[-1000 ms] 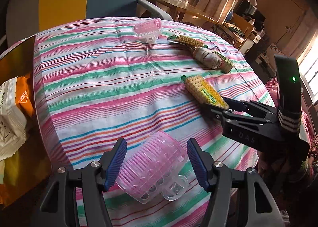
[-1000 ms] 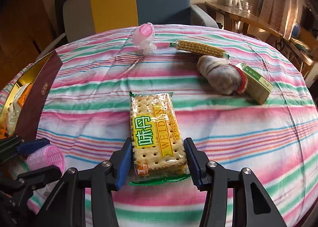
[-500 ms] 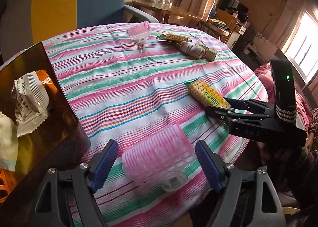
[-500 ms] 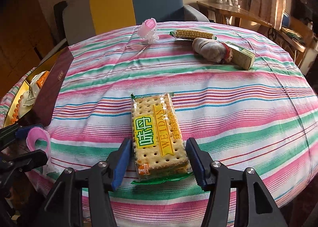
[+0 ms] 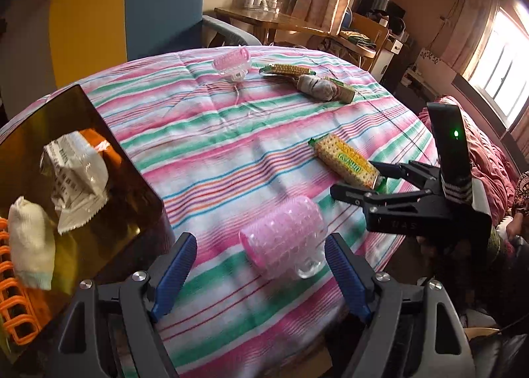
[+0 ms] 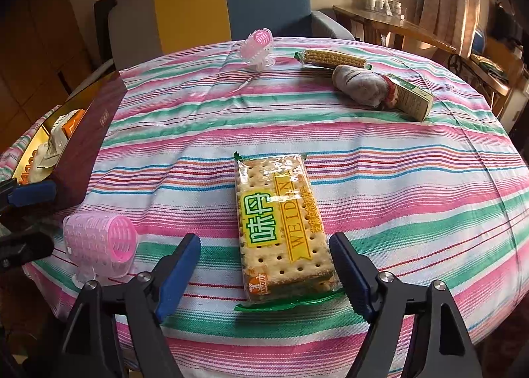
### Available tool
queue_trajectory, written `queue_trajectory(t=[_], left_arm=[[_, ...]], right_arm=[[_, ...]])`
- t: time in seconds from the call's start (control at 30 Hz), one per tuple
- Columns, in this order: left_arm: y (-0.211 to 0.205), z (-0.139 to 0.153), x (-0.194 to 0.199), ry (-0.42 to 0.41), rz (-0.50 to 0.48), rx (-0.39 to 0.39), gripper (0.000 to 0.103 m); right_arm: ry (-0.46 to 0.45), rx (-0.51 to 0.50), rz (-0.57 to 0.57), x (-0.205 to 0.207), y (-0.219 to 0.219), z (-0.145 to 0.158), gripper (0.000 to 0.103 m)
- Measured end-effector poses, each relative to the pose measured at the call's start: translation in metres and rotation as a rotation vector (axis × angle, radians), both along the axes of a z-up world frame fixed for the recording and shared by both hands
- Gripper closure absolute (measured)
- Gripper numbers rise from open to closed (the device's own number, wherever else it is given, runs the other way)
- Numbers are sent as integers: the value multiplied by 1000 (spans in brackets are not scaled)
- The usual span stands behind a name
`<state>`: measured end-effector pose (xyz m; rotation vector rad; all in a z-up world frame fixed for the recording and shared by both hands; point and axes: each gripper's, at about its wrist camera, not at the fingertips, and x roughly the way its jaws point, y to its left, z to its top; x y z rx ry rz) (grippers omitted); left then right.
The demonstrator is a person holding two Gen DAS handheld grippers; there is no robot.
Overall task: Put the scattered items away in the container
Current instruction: 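Lift the pink roller and biscuit pack with both tools toward the gold tray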
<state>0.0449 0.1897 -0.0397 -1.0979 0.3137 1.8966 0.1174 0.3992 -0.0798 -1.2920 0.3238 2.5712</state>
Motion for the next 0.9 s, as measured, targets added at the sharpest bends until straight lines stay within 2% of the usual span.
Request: queue_trajectory(t=[0.13,0.3,0.4,0.67,0.8,0.9], left_arm=[[0,-6,8,-2,-2,11,21],[23,-17,12,18,-58,-25,21],[33,-23,12,17,-58,-46,21],[47,-30,-2,-19,100,-56,22],[48,-30,-7,-28,115,-69,21],[47,-30,0,-2,92,-85,21]], right_arm=[[4,8,2,0,-2,-1,17],[7,-6,-2,1,-1,0,17],[8,-7,-5,2,-1,0,17],[15,-11,-7,1,-2,0,15],[33,-36,-7,4,1,2,15],[60,-68,-7,12,7,7,15]])
